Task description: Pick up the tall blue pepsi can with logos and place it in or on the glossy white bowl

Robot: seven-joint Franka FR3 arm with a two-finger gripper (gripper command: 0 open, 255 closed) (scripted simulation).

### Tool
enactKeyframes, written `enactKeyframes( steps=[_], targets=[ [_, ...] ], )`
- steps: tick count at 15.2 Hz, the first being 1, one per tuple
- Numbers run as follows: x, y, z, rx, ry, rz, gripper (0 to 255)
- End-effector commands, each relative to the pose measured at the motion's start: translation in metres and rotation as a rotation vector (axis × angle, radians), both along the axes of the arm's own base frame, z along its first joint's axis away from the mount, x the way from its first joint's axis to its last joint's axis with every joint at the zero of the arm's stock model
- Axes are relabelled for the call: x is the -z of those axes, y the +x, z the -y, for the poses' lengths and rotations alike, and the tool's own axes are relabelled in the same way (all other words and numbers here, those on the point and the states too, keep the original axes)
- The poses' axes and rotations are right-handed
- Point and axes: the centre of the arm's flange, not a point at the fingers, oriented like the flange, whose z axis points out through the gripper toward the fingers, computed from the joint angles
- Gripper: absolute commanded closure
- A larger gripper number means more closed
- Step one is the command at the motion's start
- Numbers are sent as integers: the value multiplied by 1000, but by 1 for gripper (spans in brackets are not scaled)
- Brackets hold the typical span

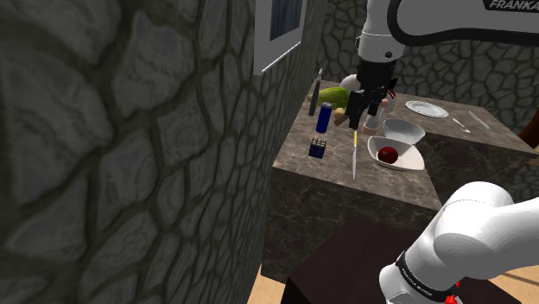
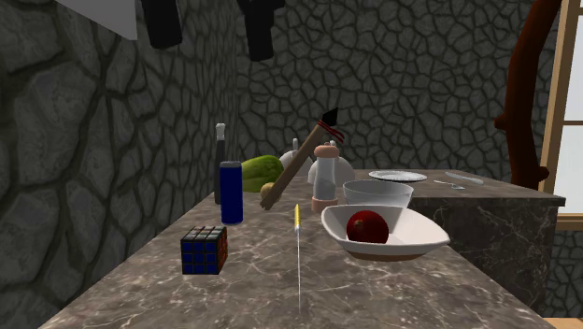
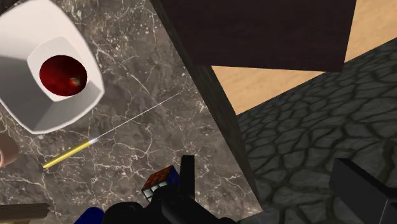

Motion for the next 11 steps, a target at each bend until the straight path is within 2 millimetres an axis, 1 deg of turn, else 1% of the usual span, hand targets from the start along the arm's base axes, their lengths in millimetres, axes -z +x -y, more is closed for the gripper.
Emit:
enactKeyframes(
  steps=[1, 11],
  targets=[
    [0, 0, 0, 0, 0, 0, 0],
    [35, 92, 92, 50, 39, 19, 0]
  ],
)
